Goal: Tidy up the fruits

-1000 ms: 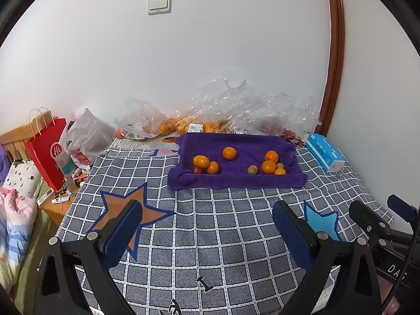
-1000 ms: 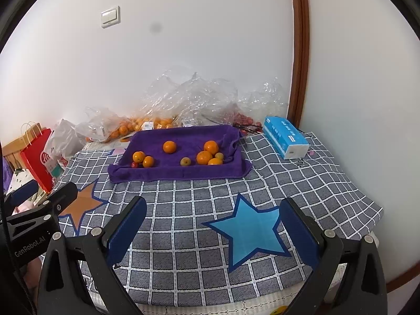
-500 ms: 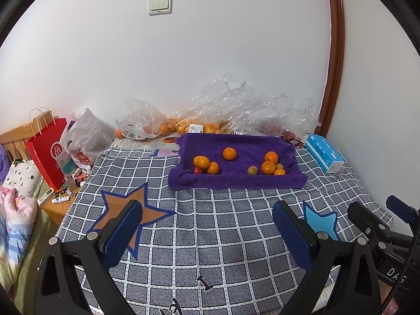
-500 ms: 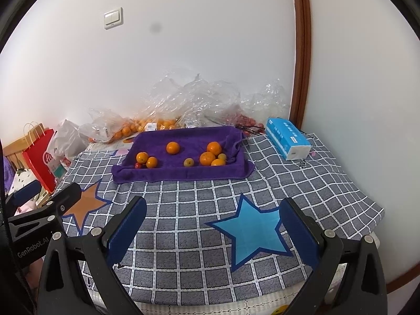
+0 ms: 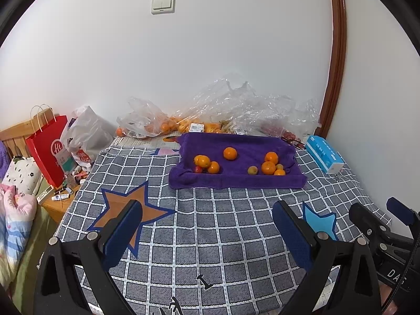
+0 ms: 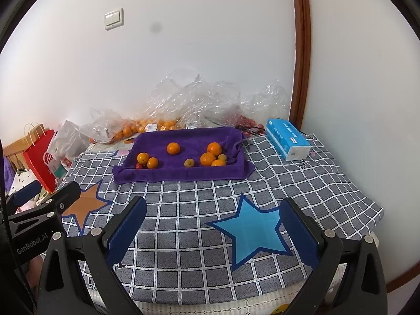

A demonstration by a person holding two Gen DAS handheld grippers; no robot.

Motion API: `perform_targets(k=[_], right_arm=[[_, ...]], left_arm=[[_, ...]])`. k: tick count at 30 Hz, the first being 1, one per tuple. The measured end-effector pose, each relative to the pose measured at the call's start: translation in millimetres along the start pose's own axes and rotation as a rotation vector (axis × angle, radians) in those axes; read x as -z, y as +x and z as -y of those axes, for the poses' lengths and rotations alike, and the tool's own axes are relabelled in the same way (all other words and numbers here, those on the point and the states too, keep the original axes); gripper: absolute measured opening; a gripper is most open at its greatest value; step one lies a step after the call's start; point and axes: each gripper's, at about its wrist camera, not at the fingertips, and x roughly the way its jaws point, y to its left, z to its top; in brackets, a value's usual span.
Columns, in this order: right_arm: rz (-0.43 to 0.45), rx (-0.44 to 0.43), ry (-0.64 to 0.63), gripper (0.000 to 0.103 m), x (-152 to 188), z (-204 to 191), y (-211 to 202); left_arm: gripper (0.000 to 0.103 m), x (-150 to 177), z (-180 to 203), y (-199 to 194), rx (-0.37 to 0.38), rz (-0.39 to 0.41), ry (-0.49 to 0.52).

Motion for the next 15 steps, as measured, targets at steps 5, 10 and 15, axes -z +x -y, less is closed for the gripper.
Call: perform_targets(k=[5,10,15], right_arm=[[0.001,0.0,-0.003,0.1,0.0,-0.4,-0.5],[0.002,0.002,-0.004,0.1,0.2,-1.9,-0.9],[0.0,0.001,-0.003,0.1,0.3,-1.8,-1.2]], left_arm=[[0.1,0.7,0.6,-1.2,0.0,0.002,0.004],[0.1,0.8,-0.1,-1.3,0.002,-0.002,0.0],[0.1,0.5,-0.5,-2.6,0.003,-0.003,-0.004]])
